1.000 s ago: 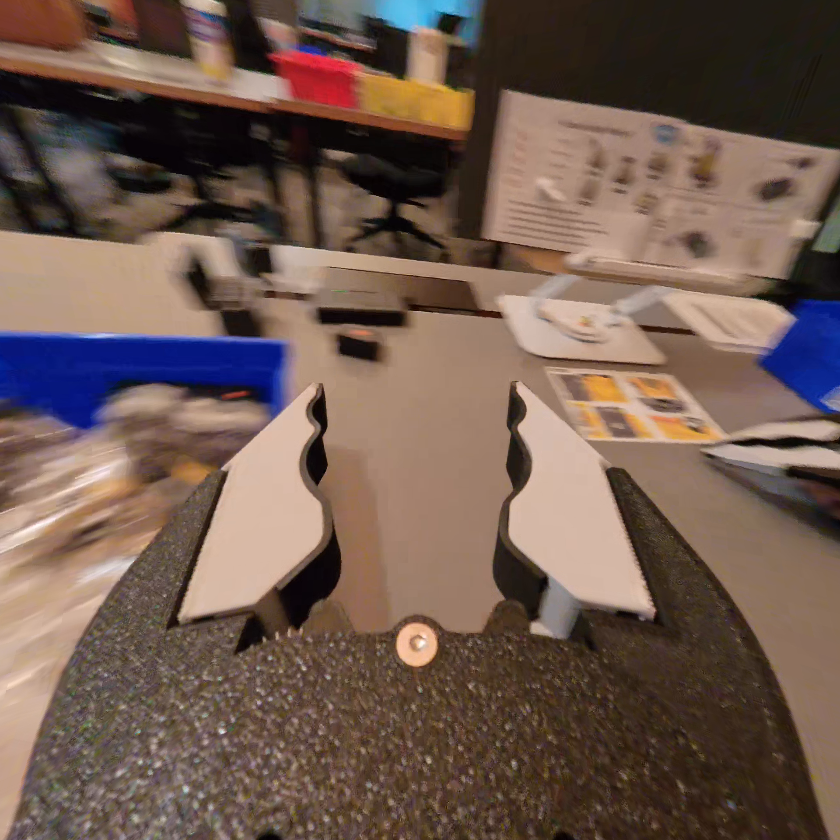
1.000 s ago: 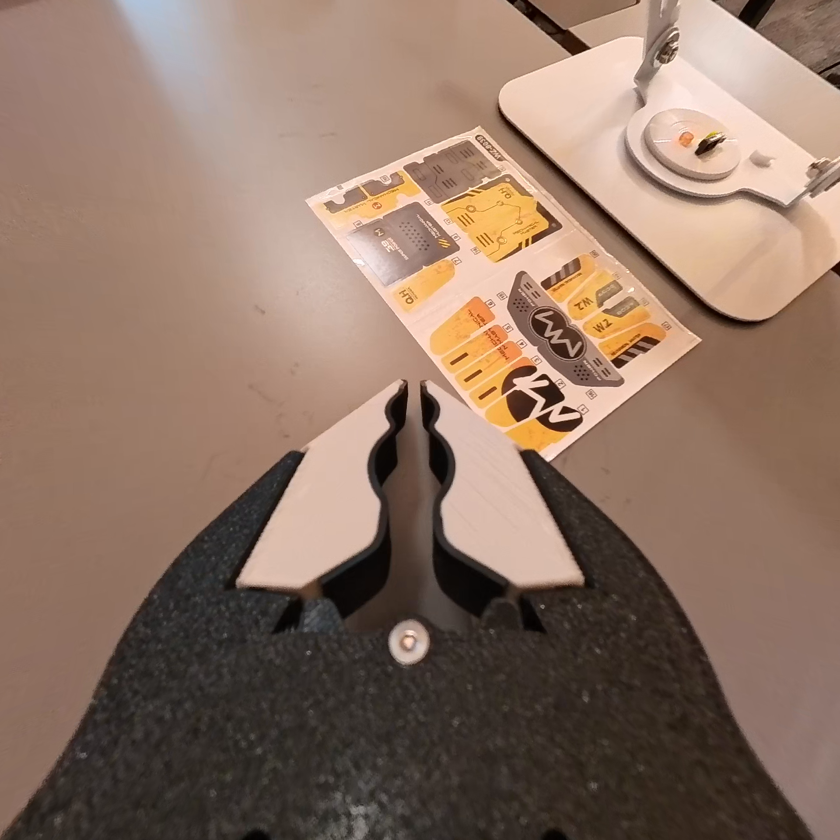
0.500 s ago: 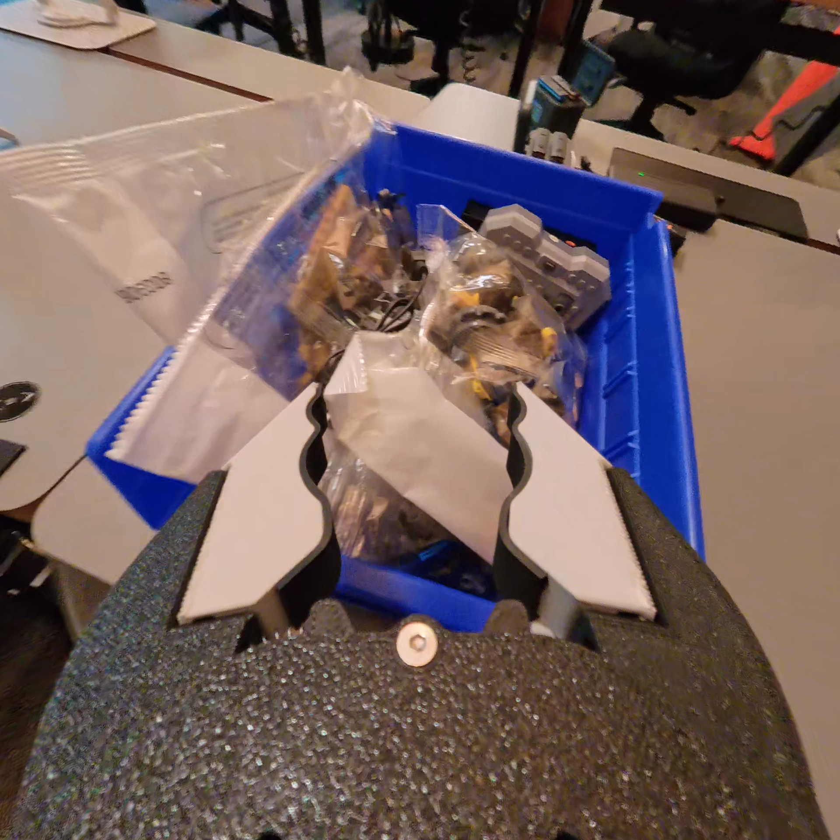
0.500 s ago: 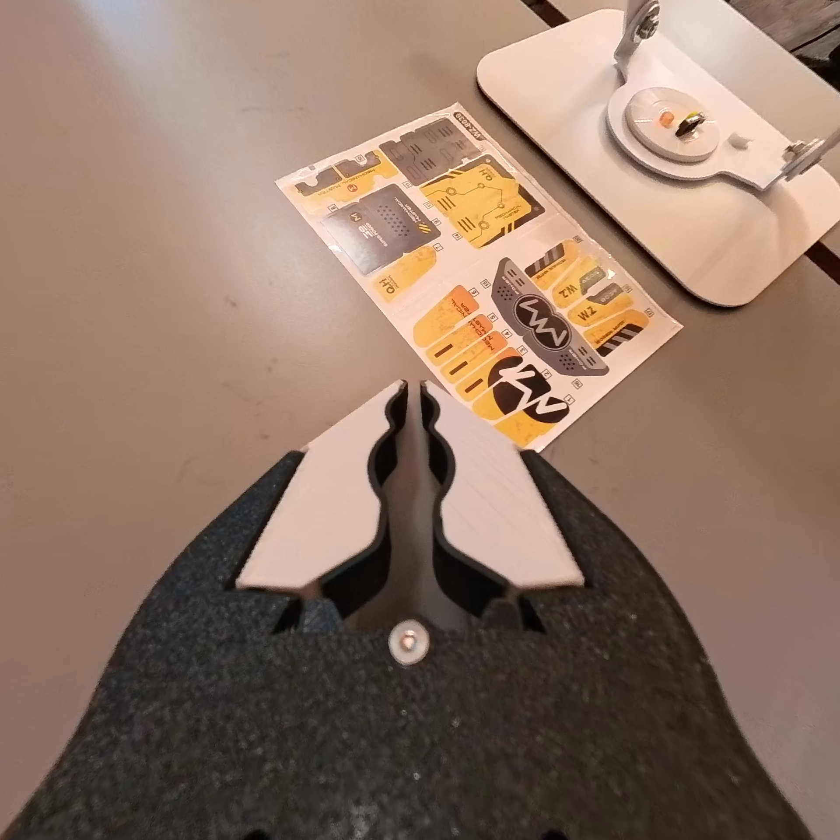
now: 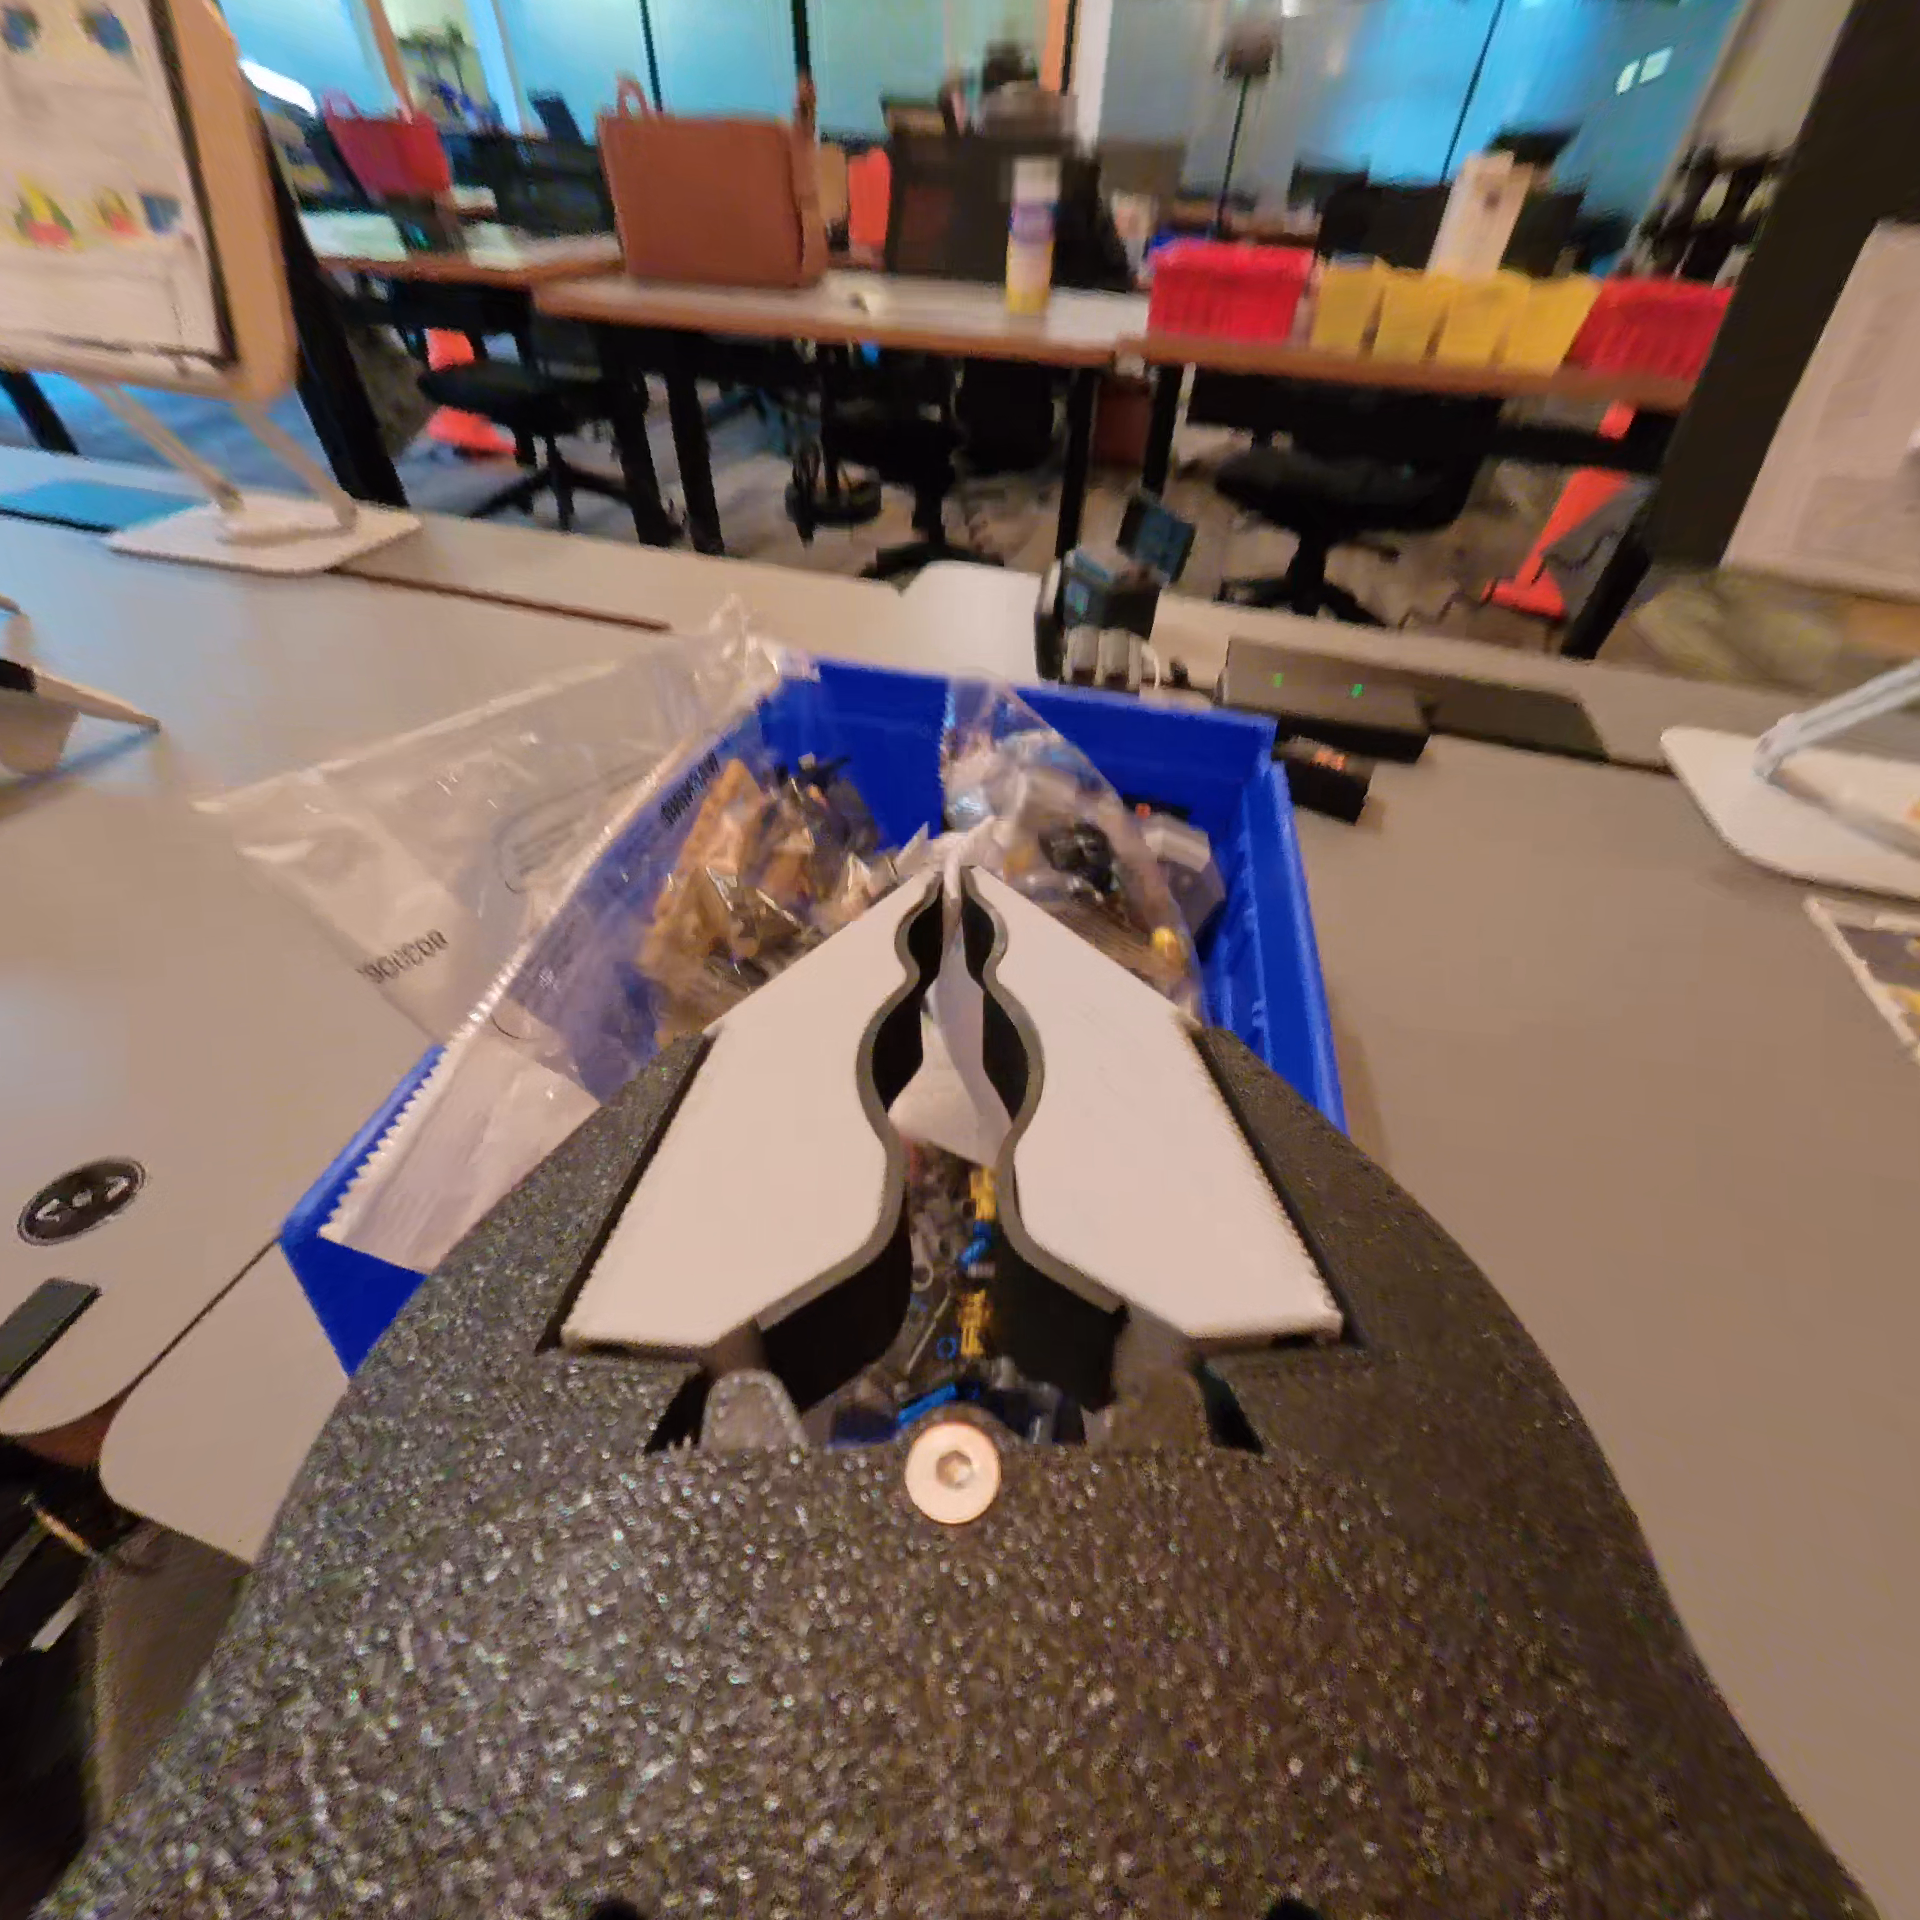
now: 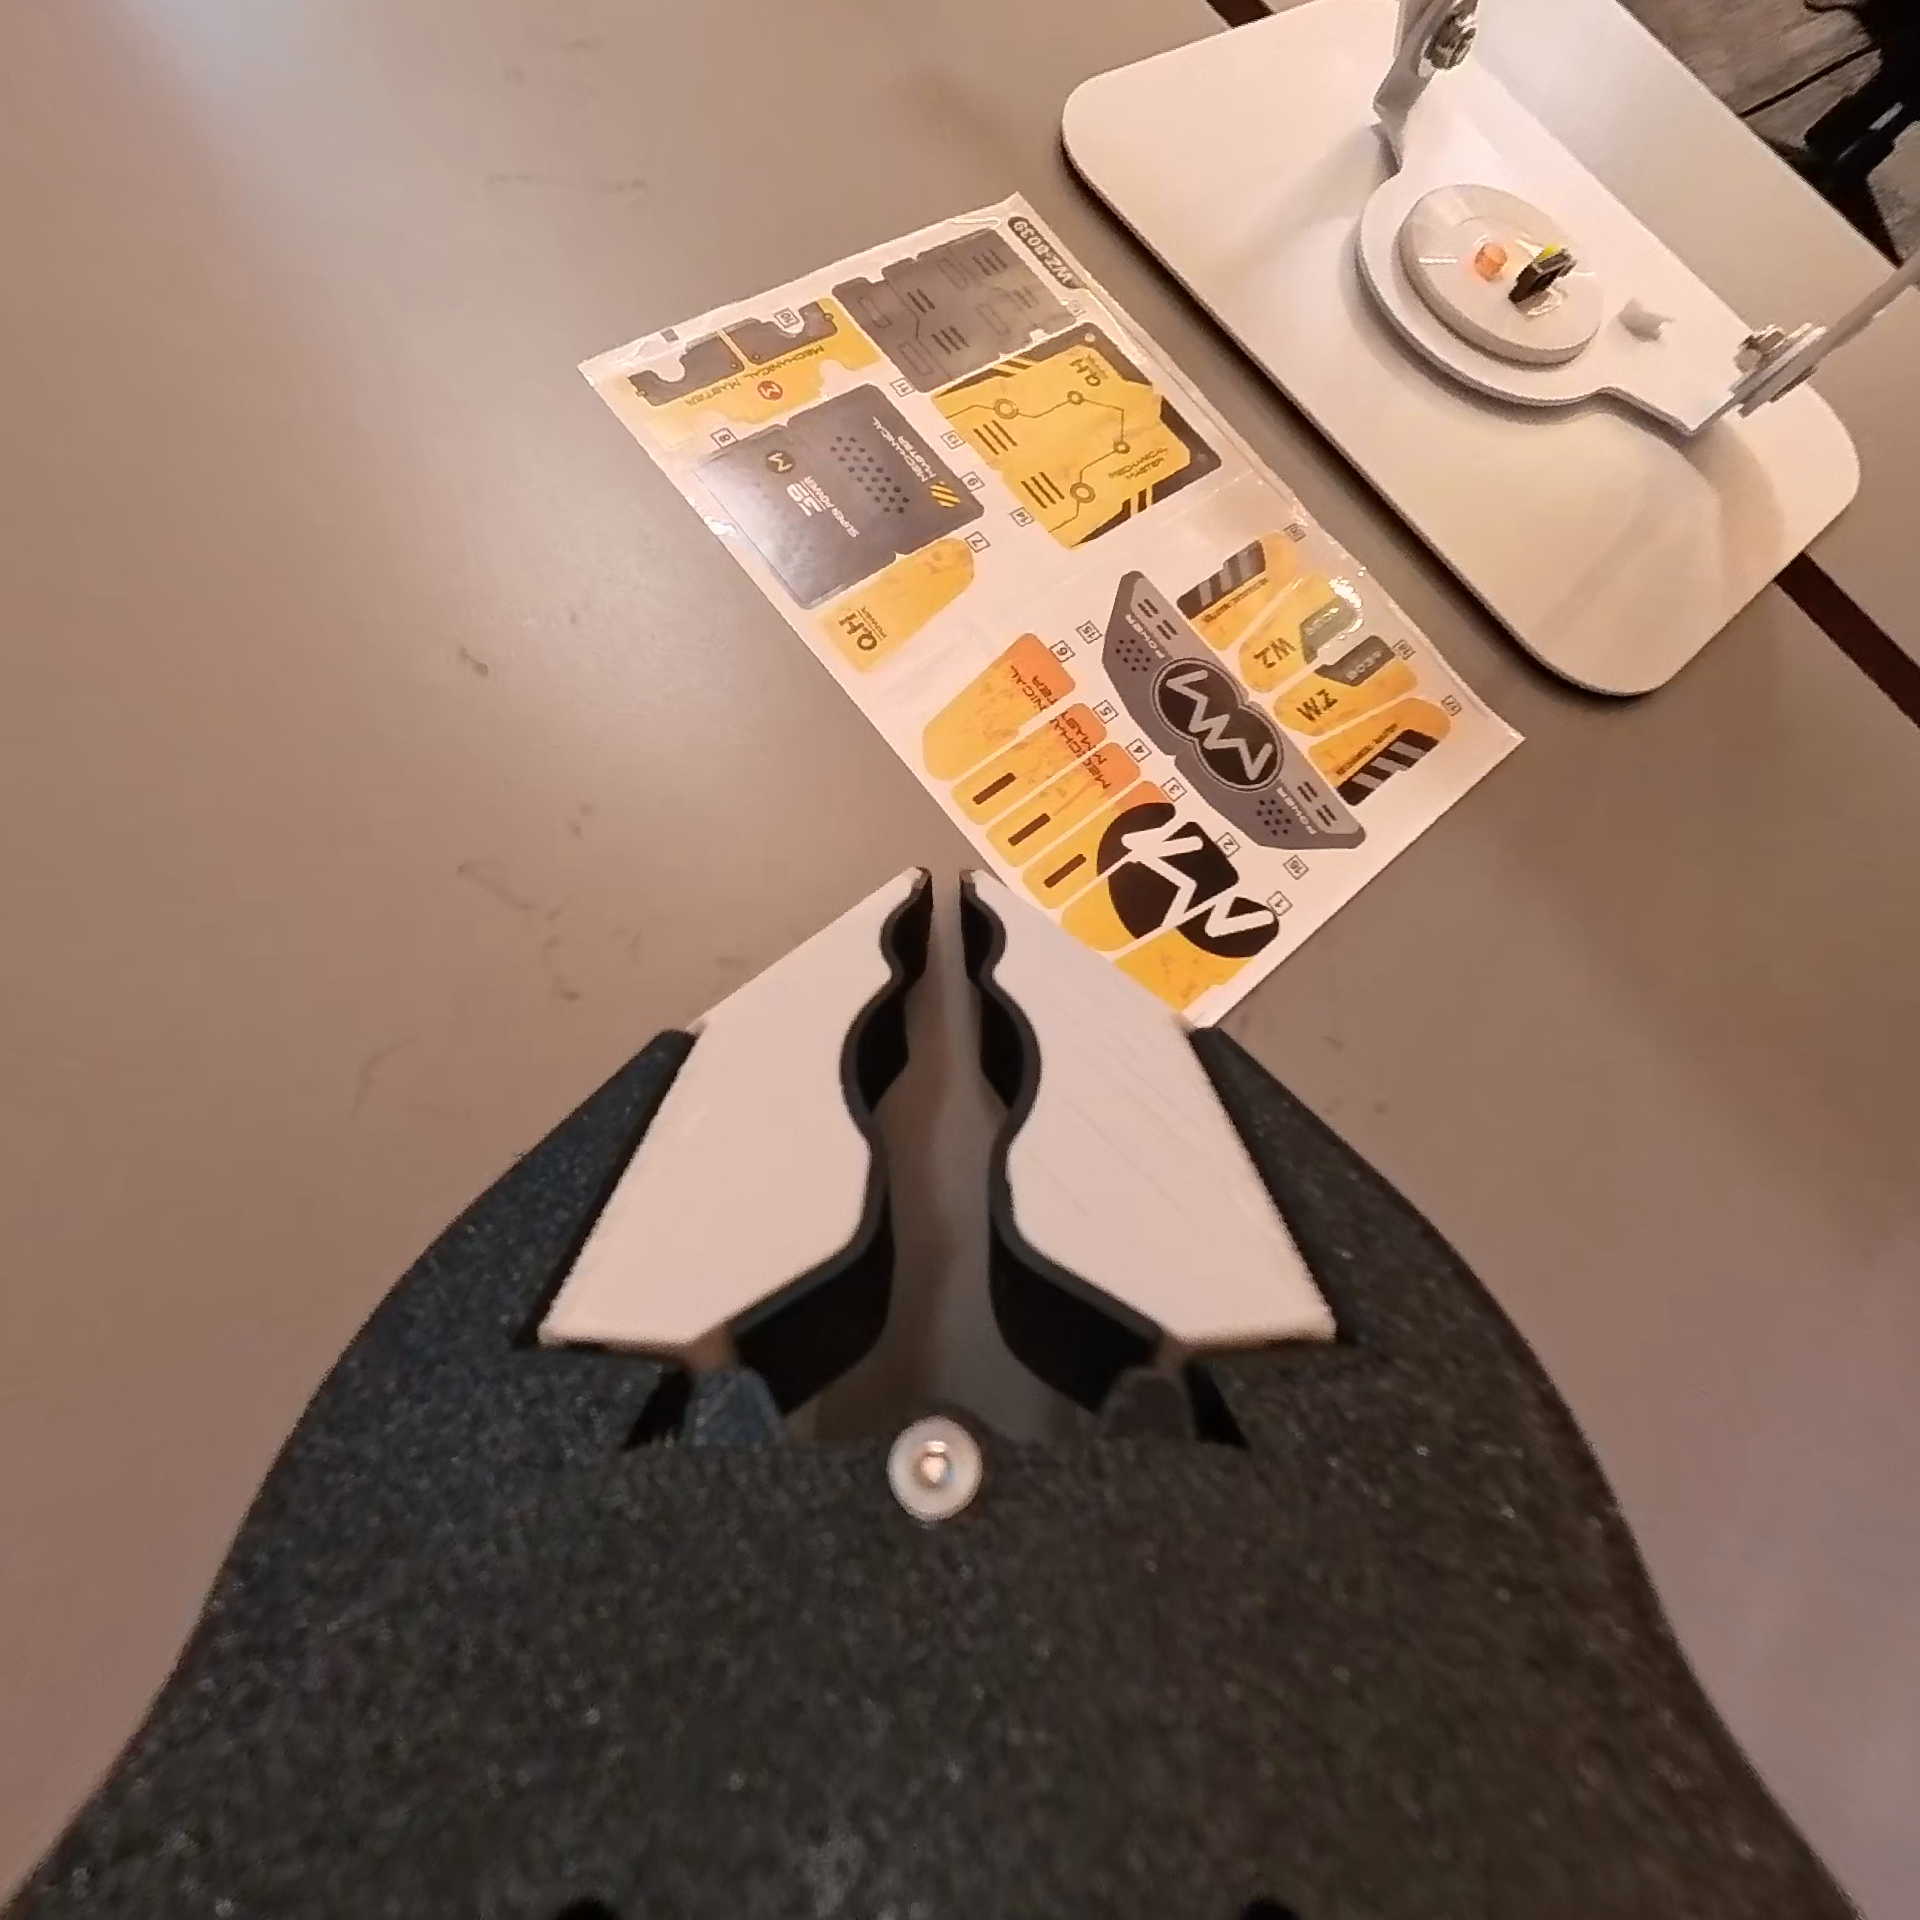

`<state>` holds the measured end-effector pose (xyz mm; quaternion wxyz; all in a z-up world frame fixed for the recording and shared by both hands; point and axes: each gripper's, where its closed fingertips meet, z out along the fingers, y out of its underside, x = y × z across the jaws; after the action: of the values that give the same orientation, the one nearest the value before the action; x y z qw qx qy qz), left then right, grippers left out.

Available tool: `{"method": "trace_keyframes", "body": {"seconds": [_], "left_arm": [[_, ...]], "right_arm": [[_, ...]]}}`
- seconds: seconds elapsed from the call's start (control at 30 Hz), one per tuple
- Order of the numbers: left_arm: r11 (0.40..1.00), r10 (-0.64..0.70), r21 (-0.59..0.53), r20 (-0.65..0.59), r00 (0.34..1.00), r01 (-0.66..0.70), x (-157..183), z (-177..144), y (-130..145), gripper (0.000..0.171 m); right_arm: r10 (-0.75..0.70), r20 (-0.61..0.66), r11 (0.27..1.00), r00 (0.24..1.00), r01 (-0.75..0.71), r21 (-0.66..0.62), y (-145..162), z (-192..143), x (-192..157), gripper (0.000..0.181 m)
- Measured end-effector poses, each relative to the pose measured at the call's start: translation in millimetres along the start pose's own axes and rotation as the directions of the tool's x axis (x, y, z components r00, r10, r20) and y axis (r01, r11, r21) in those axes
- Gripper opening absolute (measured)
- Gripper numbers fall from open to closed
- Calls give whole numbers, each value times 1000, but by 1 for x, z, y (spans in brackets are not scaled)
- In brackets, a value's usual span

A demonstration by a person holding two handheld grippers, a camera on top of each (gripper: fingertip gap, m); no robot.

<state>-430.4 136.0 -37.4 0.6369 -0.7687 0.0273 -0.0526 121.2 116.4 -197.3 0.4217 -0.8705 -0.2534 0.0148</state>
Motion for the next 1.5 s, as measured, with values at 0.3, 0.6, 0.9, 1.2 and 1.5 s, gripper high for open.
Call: {"method": "trace_keyframes", "body": {"seconds": [0.3, 0.6, 0.9, 1.2, 1.5], "left_arm": [[998, 61, 9, 209, 976, -65, -44, -7, -10, 13], [967, 252, 33, 36, 967, -254, 32, 13, -62, 22], [887, 40, -436, -255, 966, -152, 57, 156, -30, 26], [650, 119, -701, -286, 951, -292, 39, 173, 54, 29], [560, 90, -747, -376, 922, -359, 24, 141, 57, 29]], "right_arm": [[-6, -6, 1000, 1000, 6, 0, 0, 0, 0, 6], [-6, -3, 1000, 1000, 6, 0, 0, 0, 0, 6], [-45, 19, 999, 999, 45, 10, -1, -1, -8, 6], [-39, 64, 999, 997, 37, 31, -2, -5, -14, 6], [-67, 60, 998, 996, 66, 19, -1, -4, -16, 6]]}}
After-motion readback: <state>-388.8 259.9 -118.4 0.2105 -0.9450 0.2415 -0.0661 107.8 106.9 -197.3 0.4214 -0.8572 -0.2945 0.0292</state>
